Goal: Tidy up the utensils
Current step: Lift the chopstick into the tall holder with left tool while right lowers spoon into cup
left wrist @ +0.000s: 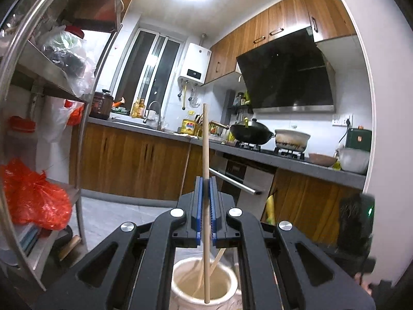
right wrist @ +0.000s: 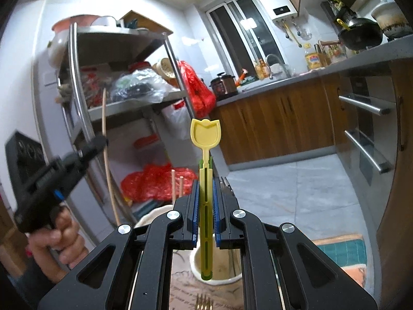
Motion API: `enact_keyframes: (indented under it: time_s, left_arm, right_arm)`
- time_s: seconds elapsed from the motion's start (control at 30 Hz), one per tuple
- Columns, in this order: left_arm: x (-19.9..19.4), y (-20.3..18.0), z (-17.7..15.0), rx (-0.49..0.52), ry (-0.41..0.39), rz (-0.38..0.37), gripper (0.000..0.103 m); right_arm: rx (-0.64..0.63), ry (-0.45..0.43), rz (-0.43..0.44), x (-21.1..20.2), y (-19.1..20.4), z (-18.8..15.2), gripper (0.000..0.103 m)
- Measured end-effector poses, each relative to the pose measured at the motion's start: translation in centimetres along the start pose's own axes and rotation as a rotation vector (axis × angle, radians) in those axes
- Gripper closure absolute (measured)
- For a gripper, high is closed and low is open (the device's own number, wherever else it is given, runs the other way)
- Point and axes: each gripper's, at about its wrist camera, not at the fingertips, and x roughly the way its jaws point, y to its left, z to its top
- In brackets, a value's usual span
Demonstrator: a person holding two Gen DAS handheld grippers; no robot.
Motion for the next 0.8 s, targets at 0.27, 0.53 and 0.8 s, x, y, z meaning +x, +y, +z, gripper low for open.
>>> enact_keyframes:
  time_s: [0.27,0.53,0.8]
  left_arm:
    - [2.4,0.5,-2.3,-0.018,0.04,0.03,0.098]
    - [2.9,0.3,-6.1,0.041,0.218,0.044,0.098]
    - [3.2,0.5,-7.6,0.07,0.337,0.061,0.098]
  right_arm:
    - [-0.042,0.033,-0.03,1.4,0.2,-1.4,0.093]
    - [-0.071,0.094,-0.073,1.3,0.2,-2.7,0.093]
    - [-0.135,0.189,-0.141,1.9,1.1,-3.5,0.093]
